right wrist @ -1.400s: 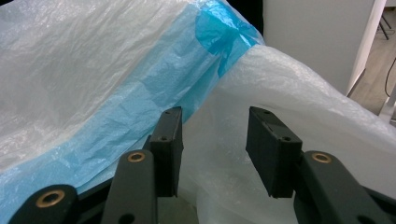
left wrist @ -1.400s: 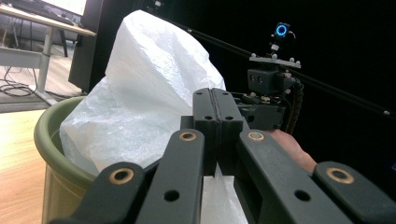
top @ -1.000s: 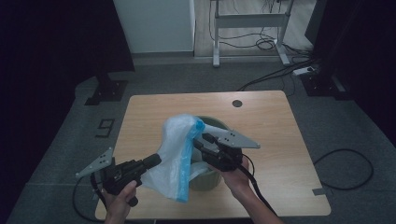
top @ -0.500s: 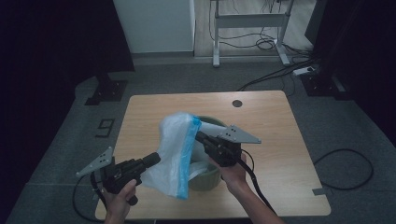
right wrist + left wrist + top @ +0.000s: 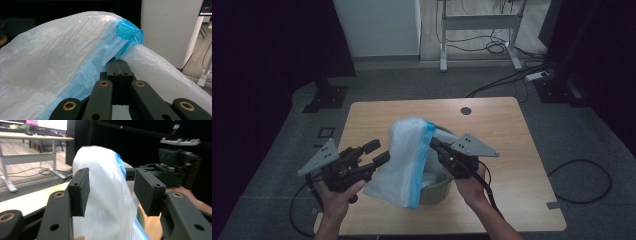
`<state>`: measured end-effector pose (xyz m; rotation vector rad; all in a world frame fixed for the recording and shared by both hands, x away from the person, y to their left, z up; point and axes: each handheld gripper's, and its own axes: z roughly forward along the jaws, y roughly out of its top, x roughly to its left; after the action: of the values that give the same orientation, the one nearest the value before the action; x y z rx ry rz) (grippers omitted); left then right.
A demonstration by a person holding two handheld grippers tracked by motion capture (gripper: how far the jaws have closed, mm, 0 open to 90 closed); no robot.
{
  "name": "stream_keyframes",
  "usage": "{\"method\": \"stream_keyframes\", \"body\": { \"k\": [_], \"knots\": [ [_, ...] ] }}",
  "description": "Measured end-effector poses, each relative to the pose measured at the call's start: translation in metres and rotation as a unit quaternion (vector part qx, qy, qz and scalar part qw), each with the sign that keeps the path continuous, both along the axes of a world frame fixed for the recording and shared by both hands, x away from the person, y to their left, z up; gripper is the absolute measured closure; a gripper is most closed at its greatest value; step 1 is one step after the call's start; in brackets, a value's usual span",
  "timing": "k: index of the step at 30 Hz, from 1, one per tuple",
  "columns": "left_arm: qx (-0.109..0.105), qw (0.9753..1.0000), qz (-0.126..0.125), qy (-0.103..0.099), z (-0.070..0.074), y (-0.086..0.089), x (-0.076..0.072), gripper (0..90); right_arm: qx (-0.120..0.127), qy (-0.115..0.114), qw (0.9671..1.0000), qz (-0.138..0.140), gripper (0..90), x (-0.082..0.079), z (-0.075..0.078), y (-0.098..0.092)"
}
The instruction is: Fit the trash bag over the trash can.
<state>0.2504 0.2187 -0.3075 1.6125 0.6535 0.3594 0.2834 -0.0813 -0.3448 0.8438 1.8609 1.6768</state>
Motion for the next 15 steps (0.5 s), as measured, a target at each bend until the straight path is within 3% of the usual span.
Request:
{"method": "stream_keyframes", "body": {
  "k": [5,9,15],
  "knots": [
    [0.050,0.9987,-0.001,-0.010,0.020,-0.028,0.013,45.1,-0.016,-0.003,0.9999,-0.004,89.3,0.000,0.002,0.002],
    [0.094,0.9955,0.009,-0.012,0.027,-0.047,0.027,45.9,-0.018,0.002,0.9998,-0.006,89.3,0.003,0.001,0.002],
    [0.146,0.9890,0.015,0.017,0.019,-0.060,0.047,49.2,-0.017,0.001,0.9998,-0.005,89.3,0.003,0.001,0.002]
  ]
}}
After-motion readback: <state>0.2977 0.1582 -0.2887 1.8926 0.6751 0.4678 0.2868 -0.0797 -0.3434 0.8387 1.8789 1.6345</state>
